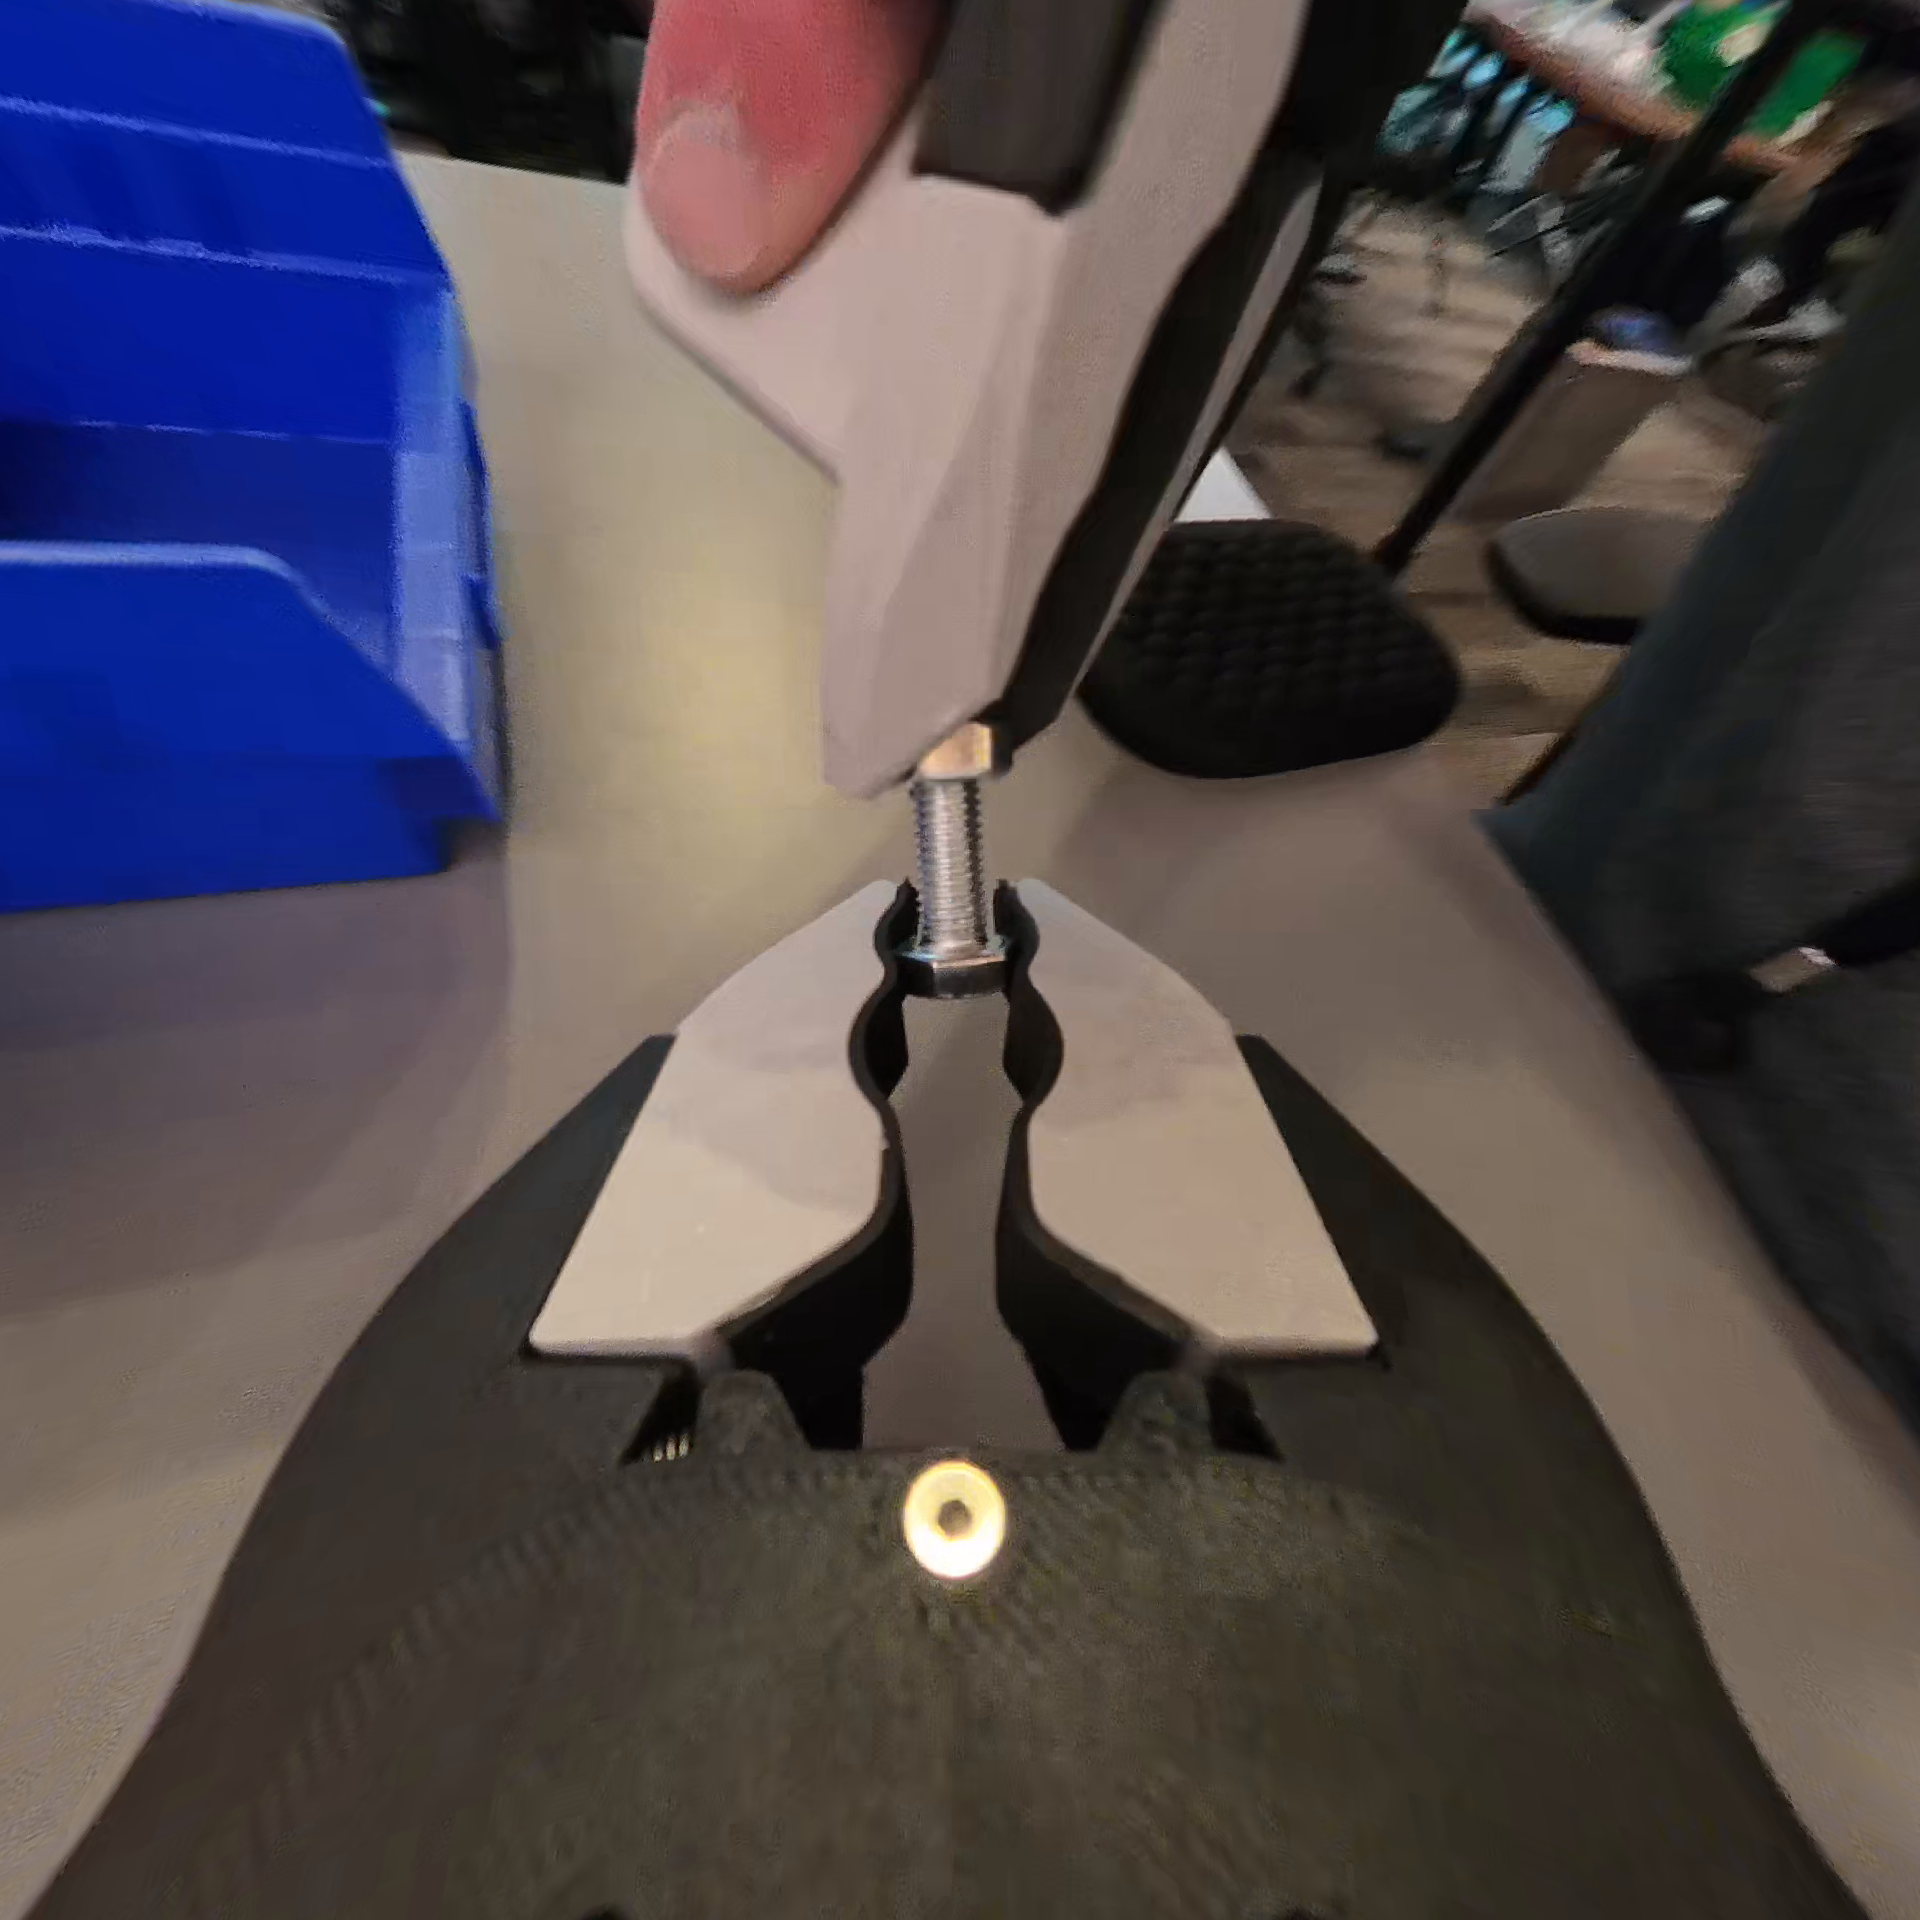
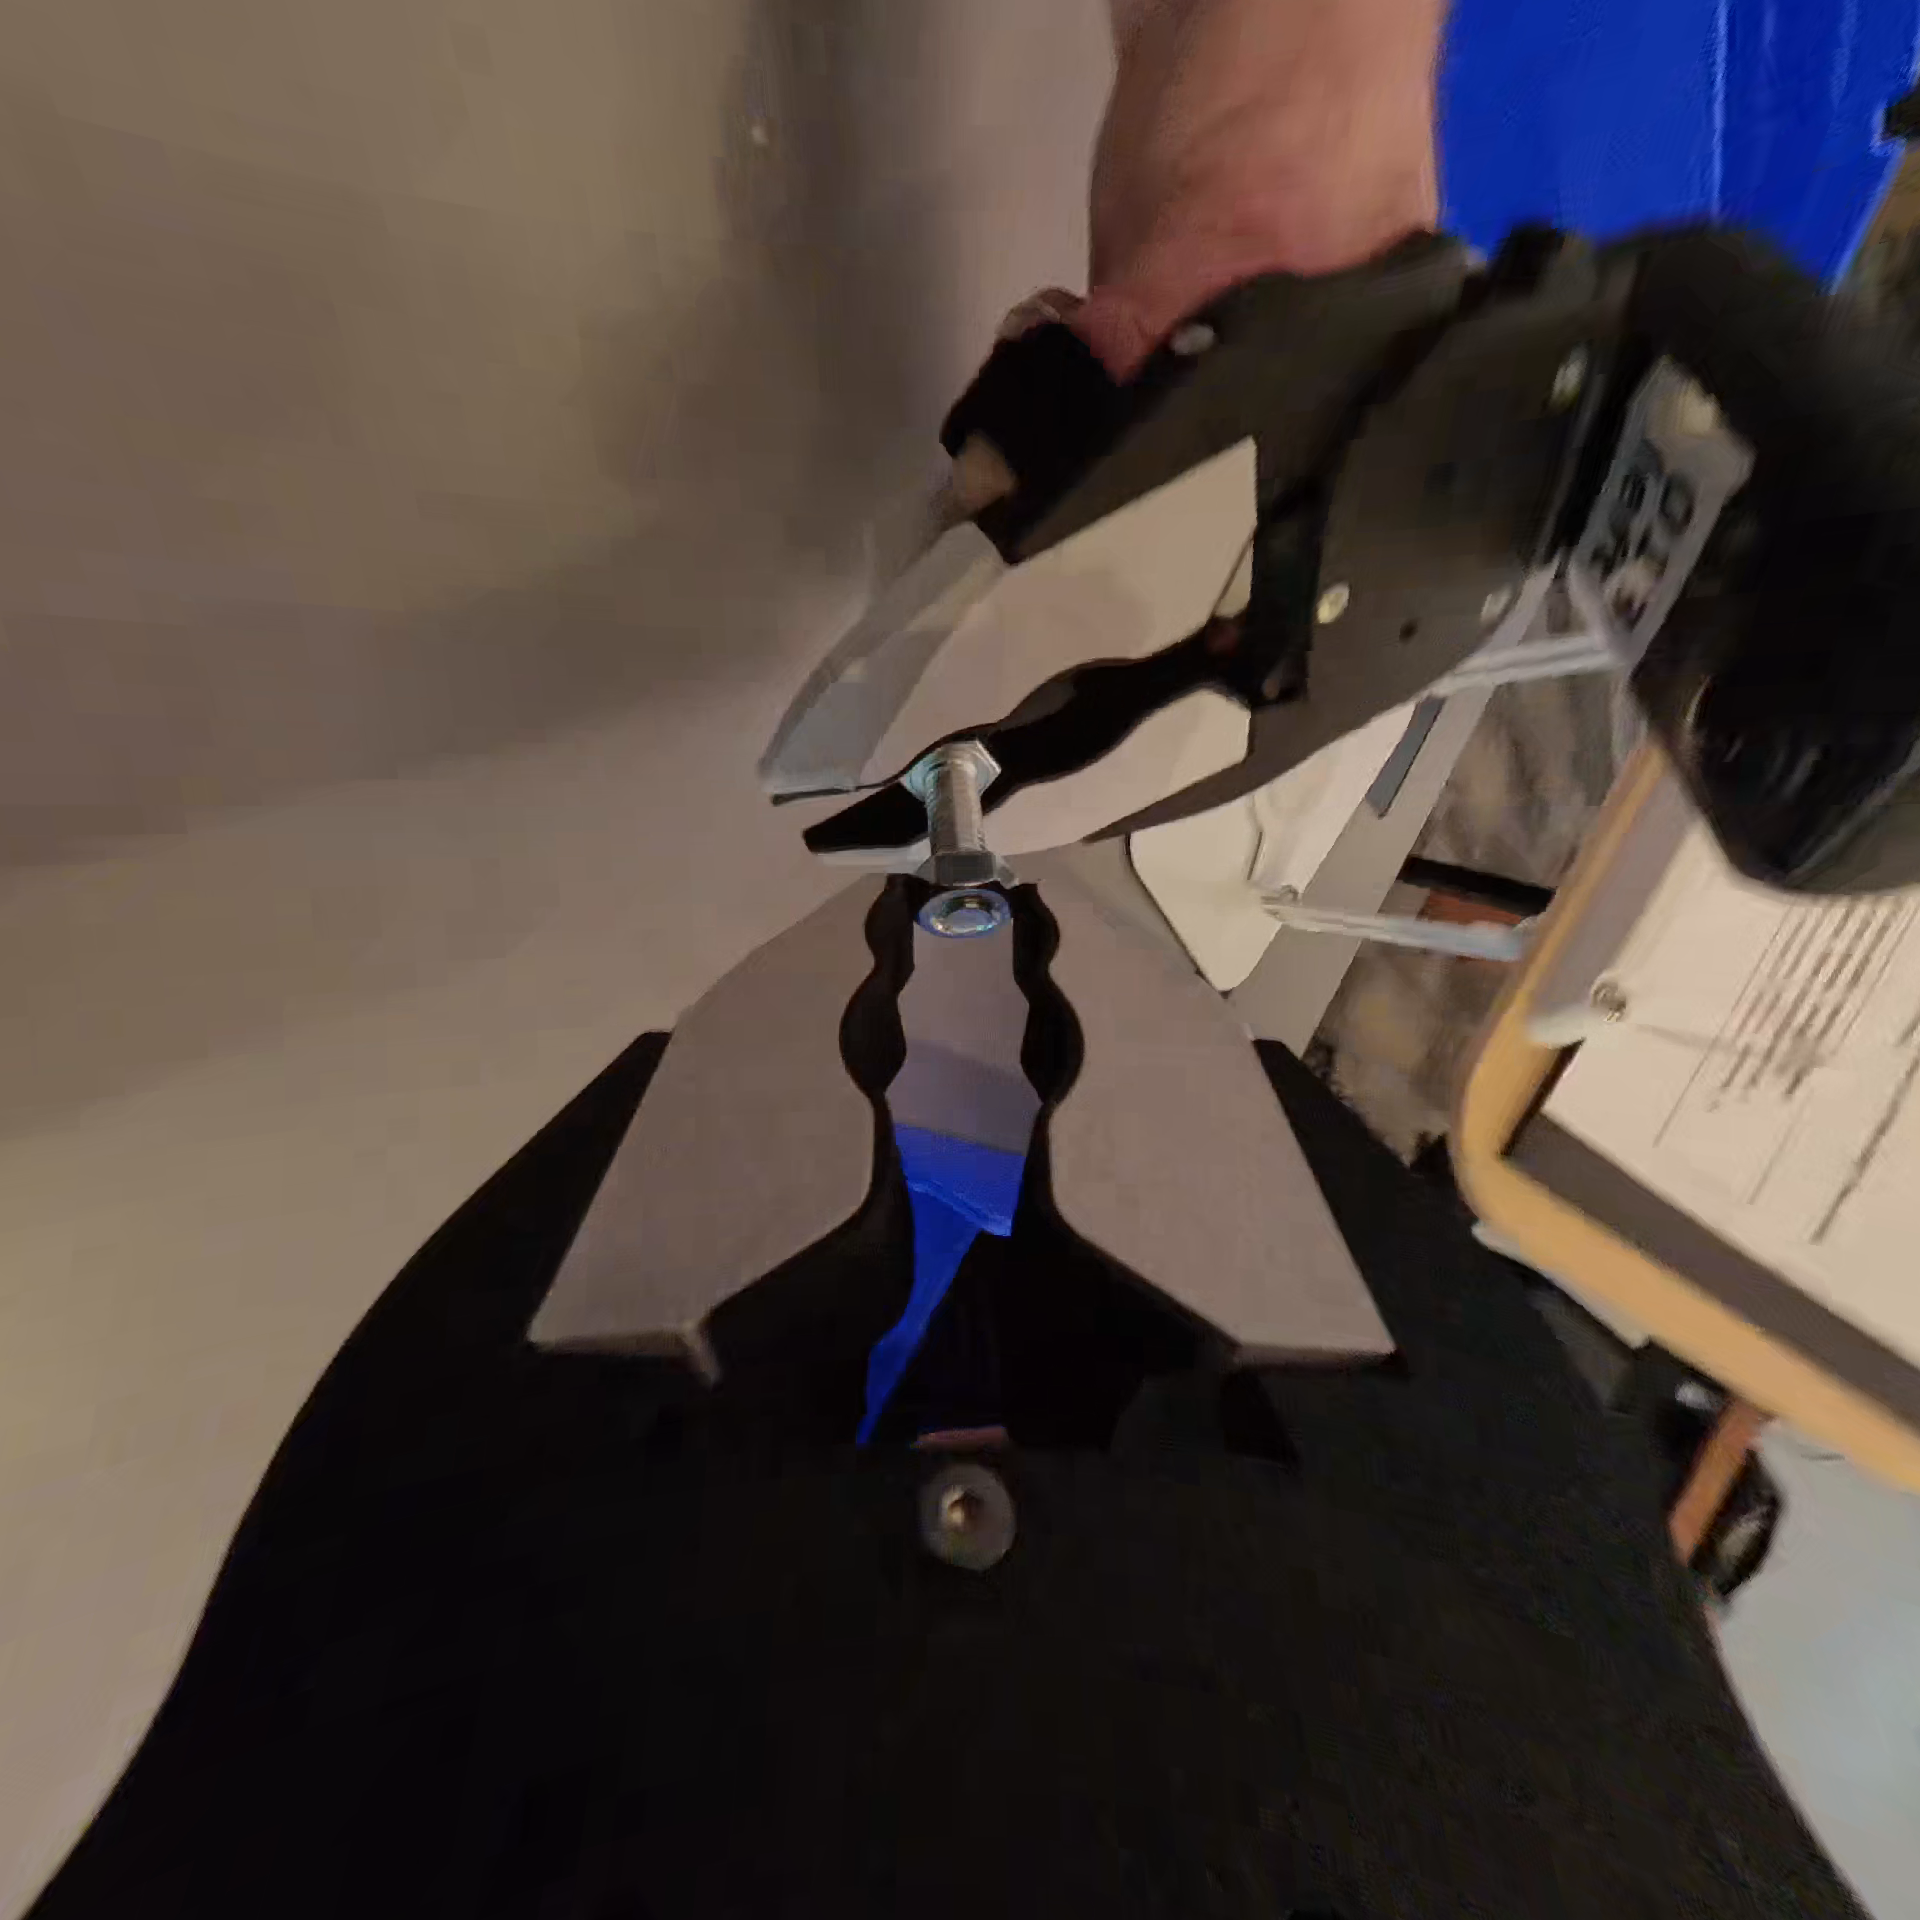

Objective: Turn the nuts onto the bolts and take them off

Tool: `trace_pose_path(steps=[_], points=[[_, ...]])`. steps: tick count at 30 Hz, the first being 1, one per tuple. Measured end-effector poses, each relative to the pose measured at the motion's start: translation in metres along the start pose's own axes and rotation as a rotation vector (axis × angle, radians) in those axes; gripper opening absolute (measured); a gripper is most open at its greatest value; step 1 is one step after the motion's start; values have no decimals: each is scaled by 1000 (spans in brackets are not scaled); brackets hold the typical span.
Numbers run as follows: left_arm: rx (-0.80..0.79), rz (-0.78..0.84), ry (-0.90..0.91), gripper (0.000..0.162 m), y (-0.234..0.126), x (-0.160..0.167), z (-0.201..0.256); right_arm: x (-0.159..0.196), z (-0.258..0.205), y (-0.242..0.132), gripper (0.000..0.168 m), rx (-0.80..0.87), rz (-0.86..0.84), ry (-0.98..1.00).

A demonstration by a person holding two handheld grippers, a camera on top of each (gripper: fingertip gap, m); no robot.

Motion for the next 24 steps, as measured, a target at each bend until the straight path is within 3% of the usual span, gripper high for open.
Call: trace_pose_path(steps=[3,5,7,8,13,18,22,24], points=[[30,4,3,14,2,3,1,-5,1,1,19,-7,-70,-97],[8,3,16,14,1,2,0,-4,3,0,20,-13,-53,-52],[-33,10,20,14,-1,0,-2,-2,6,-3,41,-2,-11,40],[-77,0,35,14,-2,-1,-4,-1,8,-6,42,6,25,97],[-320,-14,113,14,-5,-6,-12,18,18,-18,41,-39,366,671],[-608,-55,260,14,-3,-15,-9,45,14,-5,37,-168,666,1228],[-769,-117,373,14,1,-19,-5,49,6,8,34,-239,783,1370],[-792,-133,396,14,3,-20,-2,48,6,9,23,-235,846,1383]])
Point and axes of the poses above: each gripper's, where its closed fingertips meet, y out along the fingers, x out of its underside, z = x × y across the jaws, the point moved 8 cm from there along -y, back along the fingers, and after that the axes turned 14 degrees about -x, right-handed, at the moved point
